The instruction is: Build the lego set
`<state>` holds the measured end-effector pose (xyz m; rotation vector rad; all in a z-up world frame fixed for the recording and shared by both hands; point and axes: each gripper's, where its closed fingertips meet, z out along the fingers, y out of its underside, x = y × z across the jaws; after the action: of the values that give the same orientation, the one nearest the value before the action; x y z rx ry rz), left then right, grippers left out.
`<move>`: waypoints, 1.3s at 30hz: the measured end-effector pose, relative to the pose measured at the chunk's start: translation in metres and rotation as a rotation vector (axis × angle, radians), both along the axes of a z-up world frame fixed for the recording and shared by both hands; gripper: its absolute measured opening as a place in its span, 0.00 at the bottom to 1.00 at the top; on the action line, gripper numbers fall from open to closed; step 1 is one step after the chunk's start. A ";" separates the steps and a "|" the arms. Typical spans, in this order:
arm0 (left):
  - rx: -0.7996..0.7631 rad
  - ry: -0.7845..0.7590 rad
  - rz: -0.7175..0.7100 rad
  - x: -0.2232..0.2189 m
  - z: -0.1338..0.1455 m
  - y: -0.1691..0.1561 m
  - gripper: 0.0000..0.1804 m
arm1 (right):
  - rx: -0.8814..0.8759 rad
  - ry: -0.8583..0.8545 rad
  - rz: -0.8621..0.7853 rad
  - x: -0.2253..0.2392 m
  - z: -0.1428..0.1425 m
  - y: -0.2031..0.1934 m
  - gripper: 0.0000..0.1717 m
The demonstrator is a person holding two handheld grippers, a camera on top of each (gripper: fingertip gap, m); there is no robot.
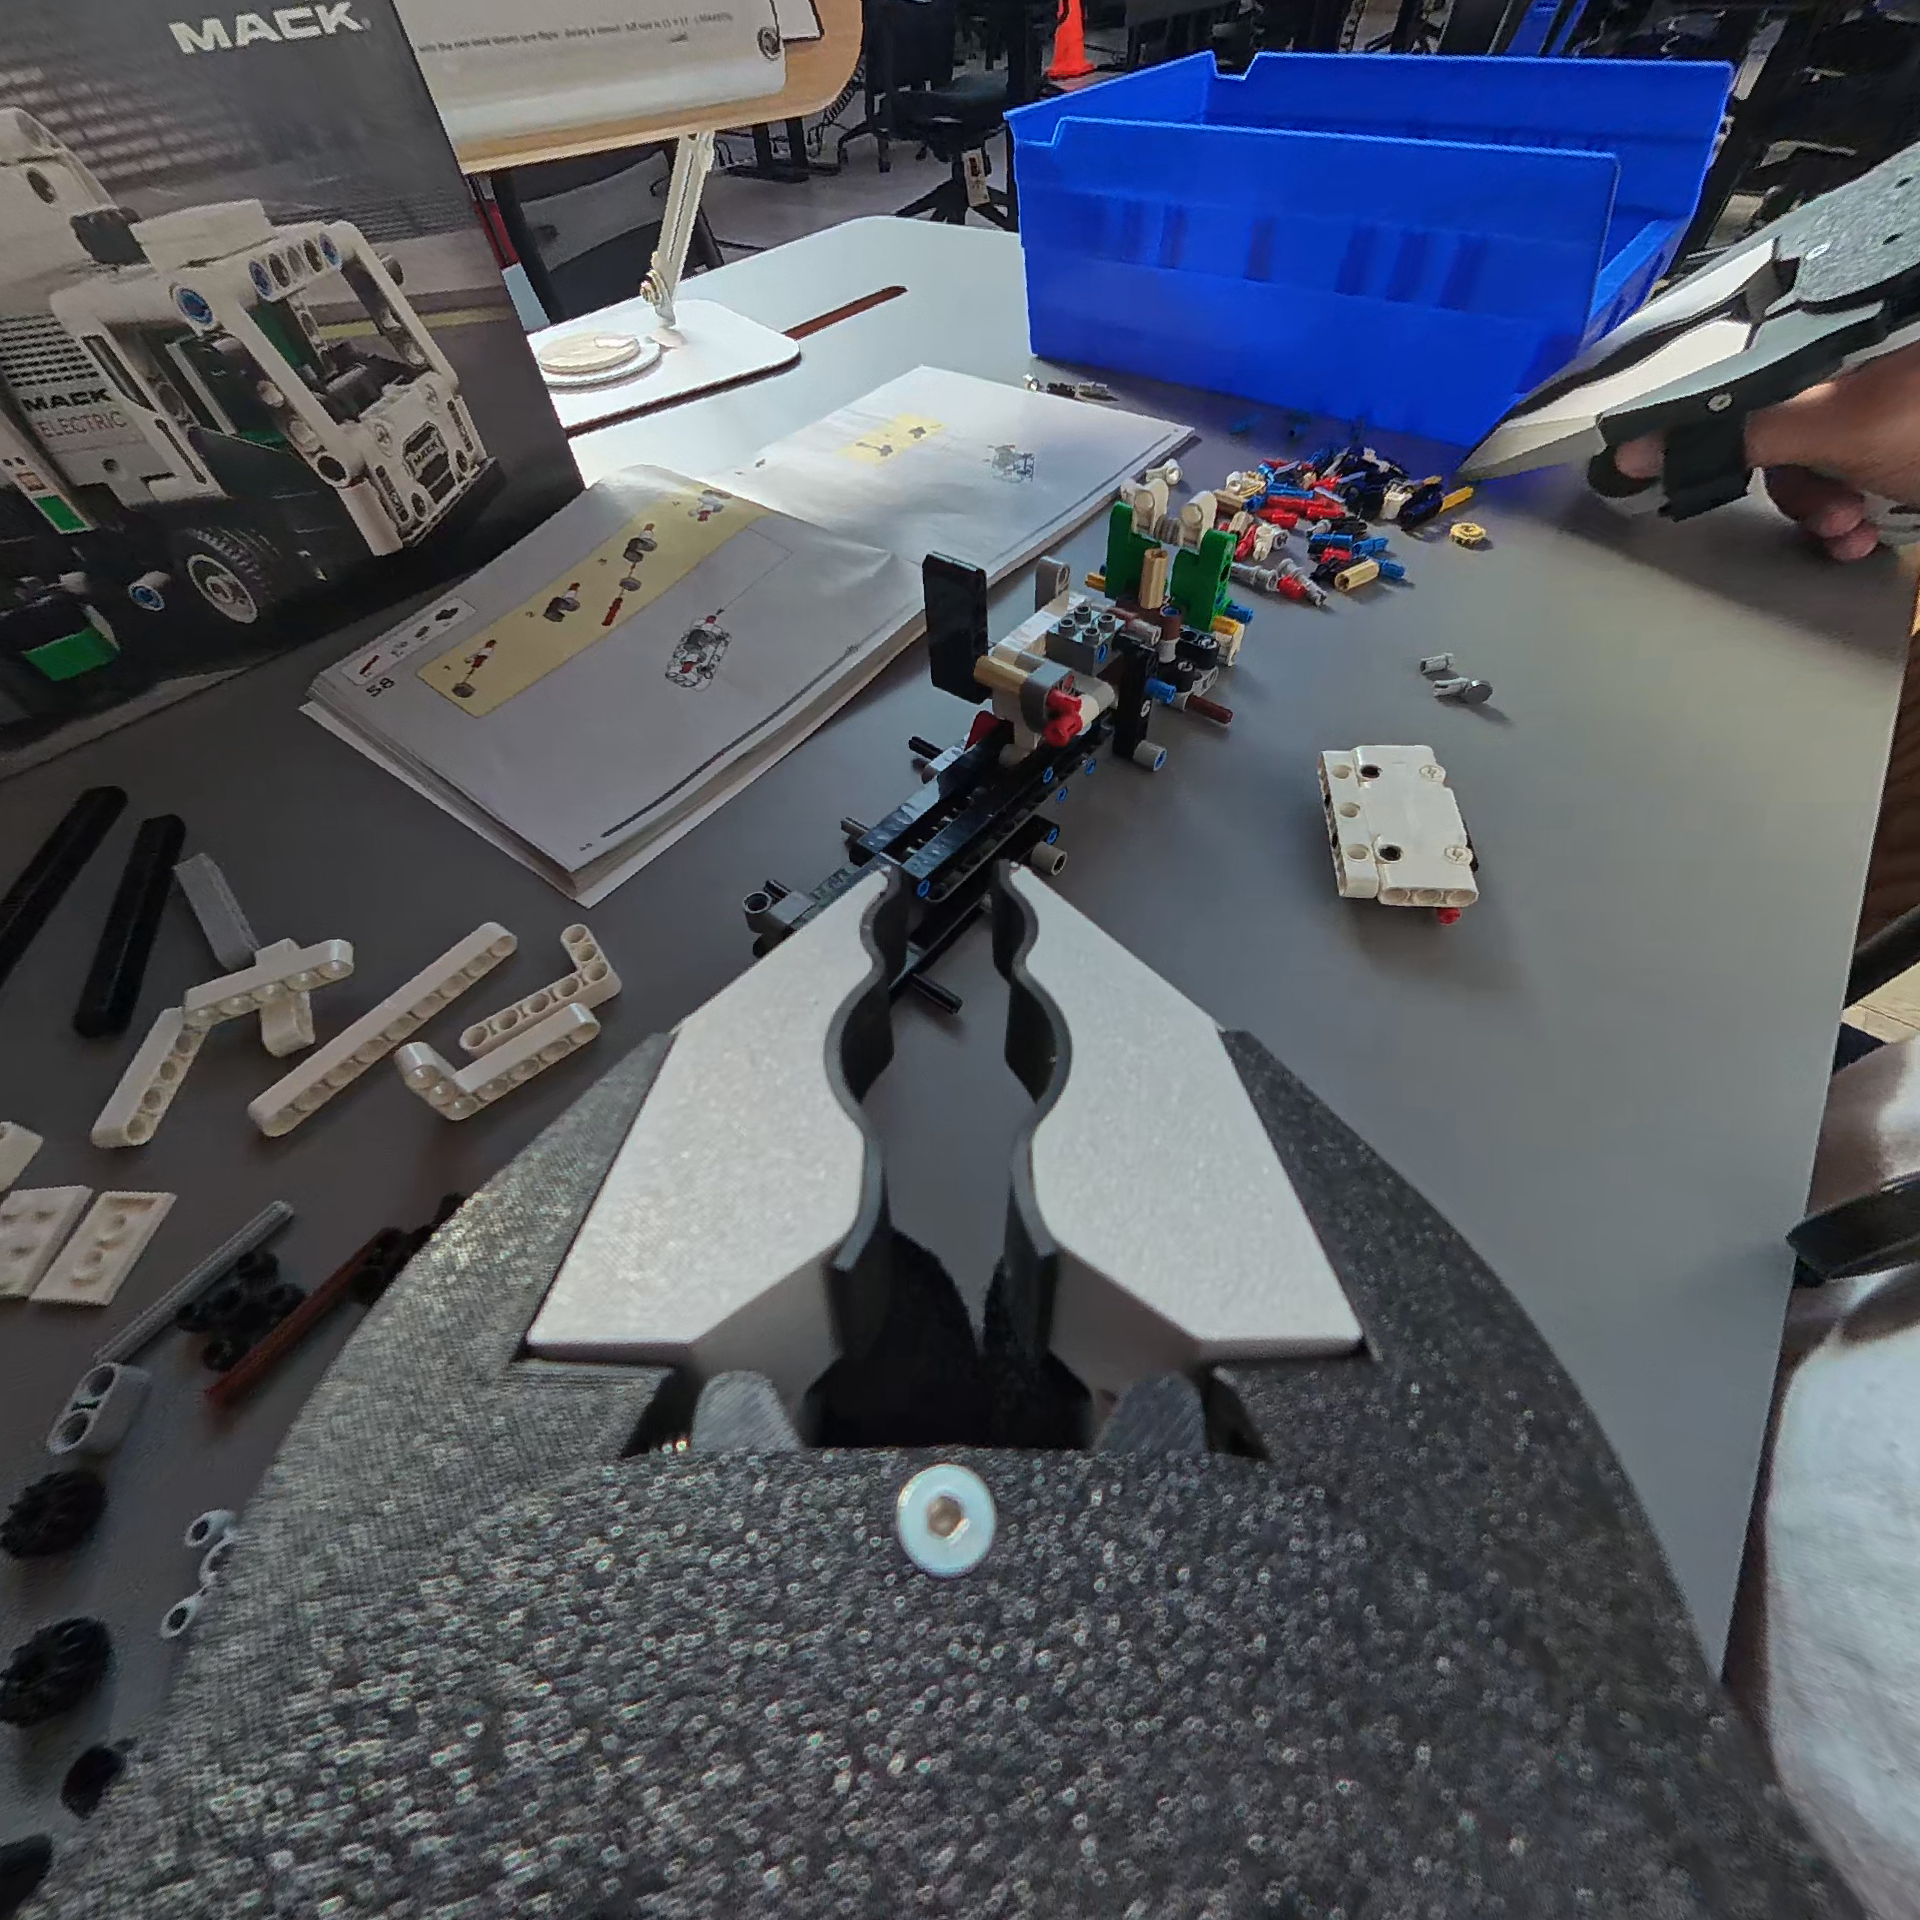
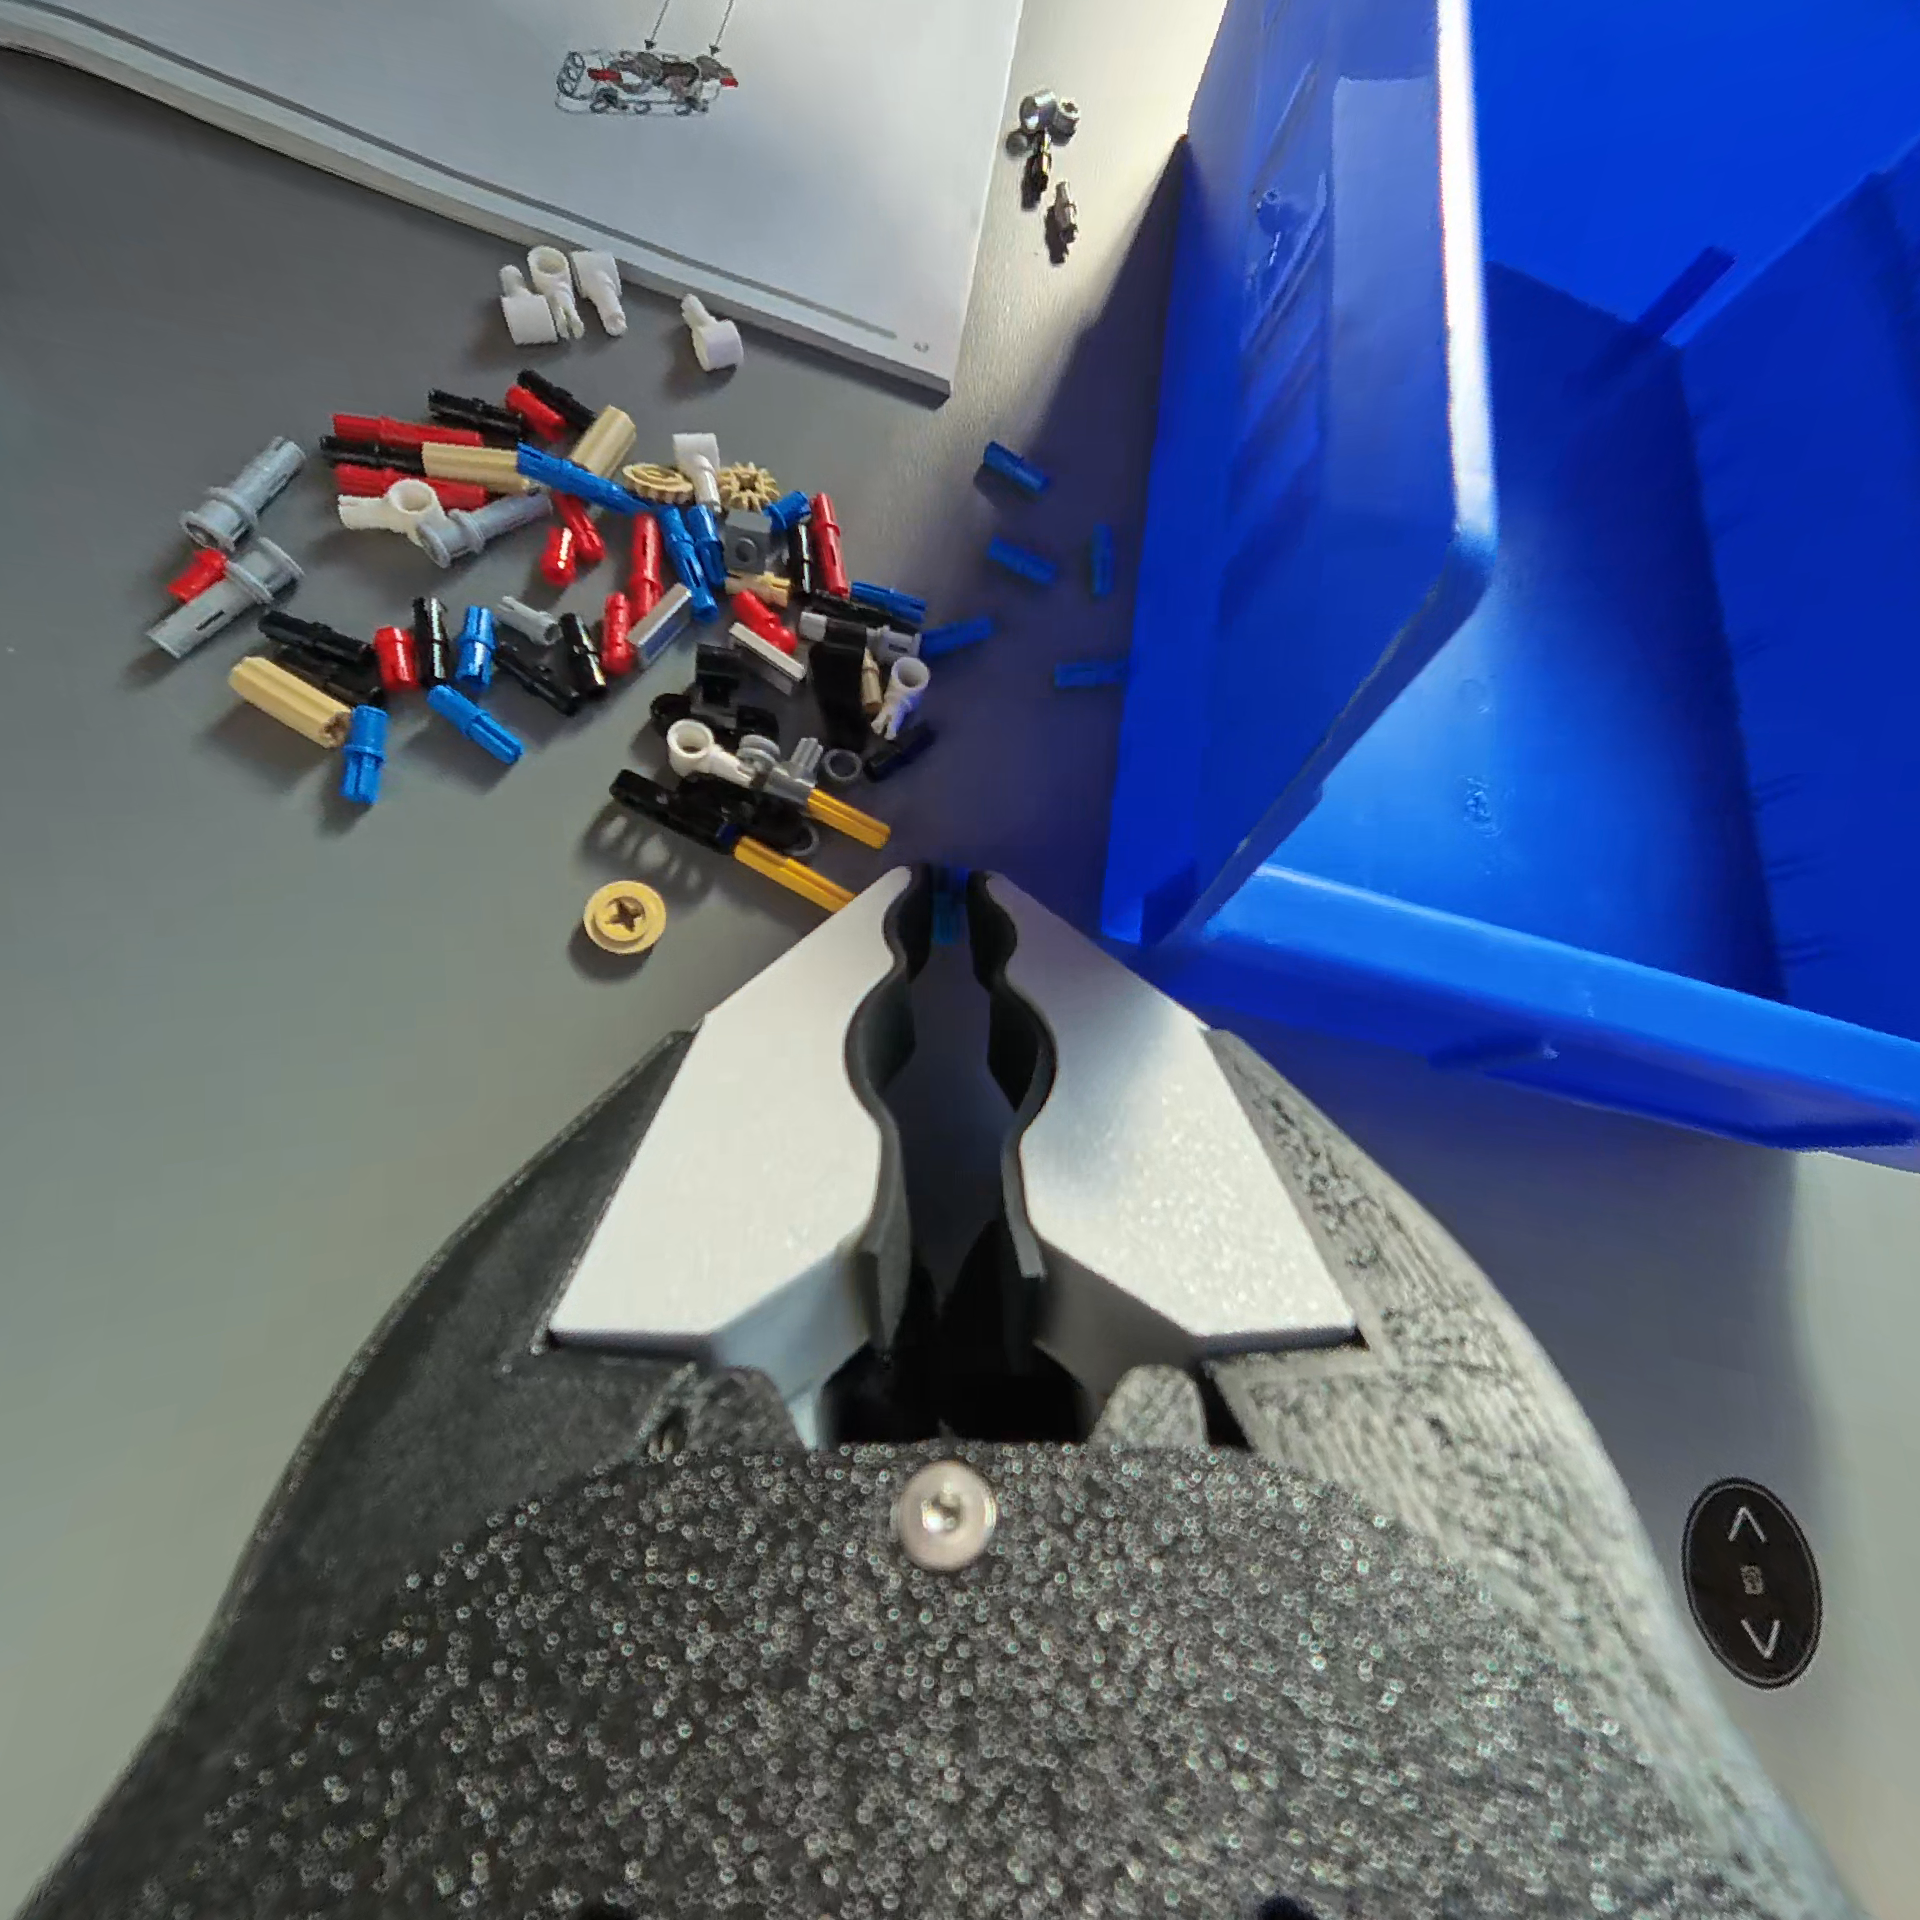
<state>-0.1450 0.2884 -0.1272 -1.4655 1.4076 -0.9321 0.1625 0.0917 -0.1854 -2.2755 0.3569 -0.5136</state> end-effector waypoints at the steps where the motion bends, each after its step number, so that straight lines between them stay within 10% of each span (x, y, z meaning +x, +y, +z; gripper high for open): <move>1: 0.001 -0.002 0.001 0.000 0.000 0.000 0.07 | 0.000 0.002 0.005 -0.001 0.000 0.001 0.07; 39: -0.008 -0.006 0.006 -0.001 0.001 0.002 0.07 | 0.072 0.046 0.109 -0.028 0.015 0.020 0.02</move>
<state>-0.1457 0.2899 -0.1263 -1.4708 1.3954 -0.9390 0.1347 0.1116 -0.1708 -2.2254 0.2688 -0.3868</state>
